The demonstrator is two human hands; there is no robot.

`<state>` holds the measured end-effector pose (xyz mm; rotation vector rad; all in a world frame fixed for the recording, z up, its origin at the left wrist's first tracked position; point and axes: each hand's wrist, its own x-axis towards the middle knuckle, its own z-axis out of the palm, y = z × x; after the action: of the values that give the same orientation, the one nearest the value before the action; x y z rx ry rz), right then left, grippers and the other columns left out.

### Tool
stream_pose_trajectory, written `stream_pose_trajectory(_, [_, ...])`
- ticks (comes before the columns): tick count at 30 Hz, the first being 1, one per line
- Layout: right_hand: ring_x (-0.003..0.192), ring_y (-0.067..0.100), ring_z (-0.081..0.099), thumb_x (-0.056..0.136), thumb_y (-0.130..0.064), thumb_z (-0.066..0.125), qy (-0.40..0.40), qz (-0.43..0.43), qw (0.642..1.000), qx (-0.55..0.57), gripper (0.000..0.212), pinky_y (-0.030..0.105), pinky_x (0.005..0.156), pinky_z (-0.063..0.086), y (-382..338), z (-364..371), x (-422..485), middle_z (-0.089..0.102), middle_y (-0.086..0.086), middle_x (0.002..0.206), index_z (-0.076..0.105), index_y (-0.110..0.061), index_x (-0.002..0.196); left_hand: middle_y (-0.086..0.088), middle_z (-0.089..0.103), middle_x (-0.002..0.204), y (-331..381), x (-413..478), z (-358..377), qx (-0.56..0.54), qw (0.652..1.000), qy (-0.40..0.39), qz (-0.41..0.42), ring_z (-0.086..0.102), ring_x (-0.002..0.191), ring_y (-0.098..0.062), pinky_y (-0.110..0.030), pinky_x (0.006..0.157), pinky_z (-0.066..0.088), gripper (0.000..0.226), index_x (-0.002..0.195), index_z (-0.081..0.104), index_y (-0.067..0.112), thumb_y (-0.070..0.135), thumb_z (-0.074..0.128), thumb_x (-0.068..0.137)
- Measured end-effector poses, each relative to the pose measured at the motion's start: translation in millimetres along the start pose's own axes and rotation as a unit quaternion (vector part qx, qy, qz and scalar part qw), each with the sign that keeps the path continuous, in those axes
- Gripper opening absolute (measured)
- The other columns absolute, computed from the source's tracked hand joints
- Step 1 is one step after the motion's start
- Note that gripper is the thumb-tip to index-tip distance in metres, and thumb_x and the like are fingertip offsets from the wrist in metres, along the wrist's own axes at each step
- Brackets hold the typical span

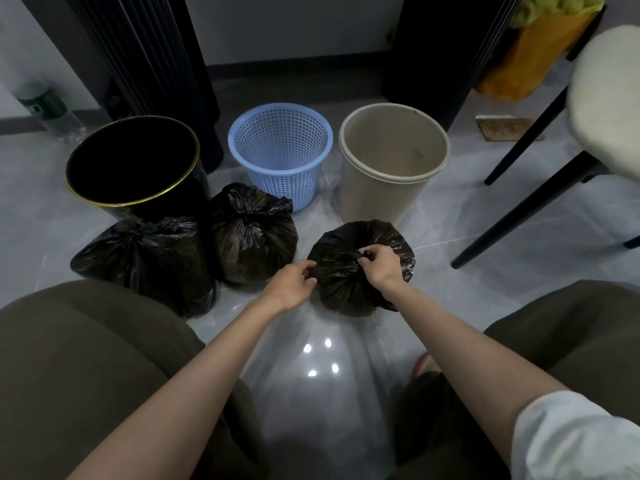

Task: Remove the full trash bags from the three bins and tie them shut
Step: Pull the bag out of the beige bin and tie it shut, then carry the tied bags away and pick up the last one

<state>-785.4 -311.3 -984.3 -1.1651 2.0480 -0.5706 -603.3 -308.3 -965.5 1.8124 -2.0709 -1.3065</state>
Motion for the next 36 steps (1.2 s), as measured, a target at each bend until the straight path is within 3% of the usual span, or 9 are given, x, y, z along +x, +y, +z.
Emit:
stream_pose_trajectory(5, [0.108,0.03,0.06,0.088,-0.007,0.057,-0.055,0.033,0.997,-0.039,0.024,0.03,0.094,0.045,3.3,4.8,10.9,0.067,0.016,0.111,0.068,-0.004,0.108,-0.009,0.053,0.135,5.4,11.6,-11.2,-0.001,1.0,0.011,0.006,0.049,0.126,-0.019,-0.025,0.103,0.036,0.045,0.14,0.041,0.015,0.019,0.048,0.095])
stream_pose_trajectory(8, [0.118,0.032,0.052,0.087,-0.014,0.056,-0.025,0.005,0.995,-0.096,0.037,0.033,0.103,0.041,-9.7,3.1,11.1,0.051,0.015,0.13,0.06,-0.012,0.123,-0.008,0.055,0.132,7.5,17.5,-20.7,0.023,0.999,0.027,0.013,0.052,0.121,-0.022,-0.03,0.104,0.039,0.045,0.139,0.042,0.017,0.02,0.049,0.094])
stream_pose_trajectory(10, [0.122,0.032,0.047,0.088,-0.016,0.055,-0.009,-0.031,0.993,-0.112,0.037,0.036,0.105,0.04,-26.2,0.4,8.4,0.045,0.014,0.132,0.058,-0.016,0.125,-0.008,0.055,0.132,9.6,18.6,-30.4,0.04,0.998,0.037,0.019,0.053,0.12,-0.023,-0.034,0.104,0.041,0.045,0.138,0.043,0.019,0.021,0.049,0.094])
stream_pose_trajectory(20, [0.114,0.02,0.057,0.089,-0.012,0.052,-0.02,-0.2,0.977,-0.075,0.032,0.032,0.096,0.045,-127.6,-28.6,-22.2,0.062,0.003,0.122,0.061,-0.016,0.119,0.002,0.065,0.116,44.1,-17.5,-129.5,0.171,0.968,0.164,0.088,0.059,0.108,-0.021,-0.041,0.09,0.05,0.04,0.134,0.045,0.023,0.027,0.046,0.093])
stream_pose_trajectory(23, [0.115,0.019,0.056,0.092,-0.011,0.047,-0.071,-0.229,0.966,-0.091,0.032,0.033,0.097,0.046,-157.6,-40.2,-35.6,0.062,0.002,0.123,0.059,-0.017,0.121,0.004,0.066,0.113,45.4,-37.0,-166.3,0.16,0.964,0.197,0.082,0.061,0.103,-0.02,-0.043,0.087,0.051,0.04,0.133,0.046,0.023,0.026,0.045,0.094])
stream_pose_trajectory(27, [0.108,0.017,0.057,0.094,-0.013,0.046,-0.105,-0.263,0.954,-0.102,0.029,0.027,0.083,0.044,-192.9,-45.0,-49.8,0.062,0.001,0.119,0.06,-0.018,0.12,0.005,0.065,0.113,36.8,-60.2,-206.9,0.134,0.964,0.22,0.059,0.061,0.102,-0.019,-0.041,0.087,0.052,0.039,0.132,0.047,0.024,0.024,0.044,0.094])
stream_pose_trajectory(31, [0.114,0.019,0.057,0.094,-0.013,0.047,-0.137,-0.276,0.942,-0.13,0.029,0.028,0.092,0.044,-221.5,-38.8,-55.7,0.063,0.005,0.12,0.061,-0.016,0.12,0.004,0.065,0.113,14.7,-75.7,-232.3,0.114,0.968,0.223,0.024,0.06,0.104,-0.019,-0.038,0.087,0.051,0.038,0.133,0.047,0.023,0.023,0.043,0.095])
stream_pose_trajectory(36, [0.119,0.019,0.054,0.094,-0.013,0.048,-0.186,-0.269,0.932,-0.159,0.029,0.026,0.092,0.04,-250.3,-18.7,-53.9,0.06,0.005,0.126,0.06,-0.017,0.12,0.001,0.066,0.115,-26.3,-85.6,-247.6,0.091,0.969,0.231,-0.013,0.06,0.107,-0.021,-0.033,0.089,0.046,0.037,0.131,0.049,0.018,0.019,0.046,0.095])
